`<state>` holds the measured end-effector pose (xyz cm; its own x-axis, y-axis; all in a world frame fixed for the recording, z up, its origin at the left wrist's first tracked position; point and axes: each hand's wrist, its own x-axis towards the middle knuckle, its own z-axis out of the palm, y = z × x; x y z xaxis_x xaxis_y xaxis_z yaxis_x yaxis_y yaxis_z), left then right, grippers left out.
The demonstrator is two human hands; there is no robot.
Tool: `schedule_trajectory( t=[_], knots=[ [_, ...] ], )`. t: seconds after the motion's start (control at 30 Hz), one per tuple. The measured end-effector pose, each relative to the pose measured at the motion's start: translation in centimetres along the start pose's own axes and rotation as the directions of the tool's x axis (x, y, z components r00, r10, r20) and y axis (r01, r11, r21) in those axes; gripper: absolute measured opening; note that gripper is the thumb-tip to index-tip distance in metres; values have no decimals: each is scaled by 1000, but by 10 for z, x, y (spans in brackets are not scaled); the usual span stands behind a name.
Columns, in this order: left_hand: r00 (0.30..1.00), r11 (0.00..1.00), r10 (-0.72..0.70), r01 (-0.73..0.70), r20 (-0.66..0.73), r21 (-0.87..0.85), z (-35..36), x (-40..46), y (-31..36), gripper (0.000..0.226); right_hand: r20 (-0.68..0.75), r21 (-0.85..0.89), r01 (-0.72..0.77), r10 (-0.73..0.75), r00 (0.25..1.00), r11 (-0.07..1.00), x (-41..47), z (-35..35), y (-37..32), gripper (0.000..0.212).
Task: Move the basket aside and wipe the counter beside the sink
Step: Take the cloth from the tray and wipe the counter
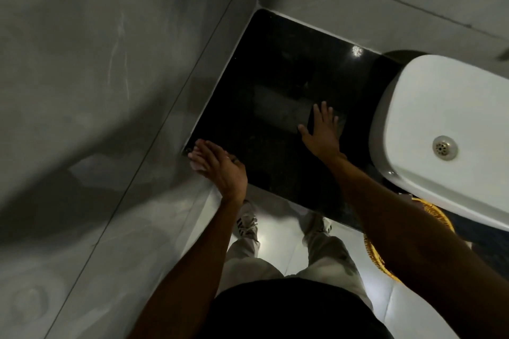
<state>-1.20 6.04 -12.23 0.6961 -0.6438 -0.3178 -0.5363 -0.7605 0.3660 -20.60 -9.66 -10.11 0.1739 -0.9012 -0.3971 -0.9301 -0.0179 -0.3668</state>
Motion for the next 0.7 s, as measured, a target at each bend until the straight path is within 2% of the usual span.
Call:
schedule_trajectory(
  t=[0.1,0.2,0.27,0.3,0.4,0.43,0.5,0.57,0.6,0.63,0.67,0.7],
  knots=[
    [997,997,82,-82,13,-3,-4,-9,-15,82,4,-4,1,-1,1000,1000,-1,-1,-2,77],
    [989,983,146,-144,8,-116,-9,-26,-33,77,32,5,-19,19,999,1000,-1,-6,-3,77],
    [995,960,68,-47,70,-277,-19,-36,-45,71,58,9,-36,35,998,999,-2,-10,-4,76],
    [991,914,-3,57,133,-403,-26,-37,-51,64,53,18,-33,32,998,999,-3,-12,-5,74],
    [932,614,-202,359,300,-703,-56,-33,-61,40,-45,113,43,-38,998,993,-16,-12,-15,62],
    [900,500,-220,436,377,-748,-65,-29,-61,39,-61,158,90,-81,995,983,-23,-11,-20,58],
    [815,271,-158,579,558,-769,-82,-21,-59,37,48,350,136,-163,986,927,-39,-6,-34,52],
    [652,71,73,752,755,-656,-91,-13,-49,41,301,588,-27,-187,935,809,-59,-2,-52,45],
    [561,4,212,819,800,-574,-91,-11,-41,47,434,634,-144,-196,879,760,-66,0,-57,38],
    [486,-9,307,861,818,-508,-89,-8,-33,59,521,662,-233,-214,826,713,-71,4,-59,30],
    [428,20,362,885,828,-466,-84,-5,-24,70,544,669,-264,-215,811,694,-73,7,-57,21],
    [384,55,398,897,833,-439,-77,-2,-15,78,524,677,-265,-197,828,686,-76,8,-56,15]
  ],
)
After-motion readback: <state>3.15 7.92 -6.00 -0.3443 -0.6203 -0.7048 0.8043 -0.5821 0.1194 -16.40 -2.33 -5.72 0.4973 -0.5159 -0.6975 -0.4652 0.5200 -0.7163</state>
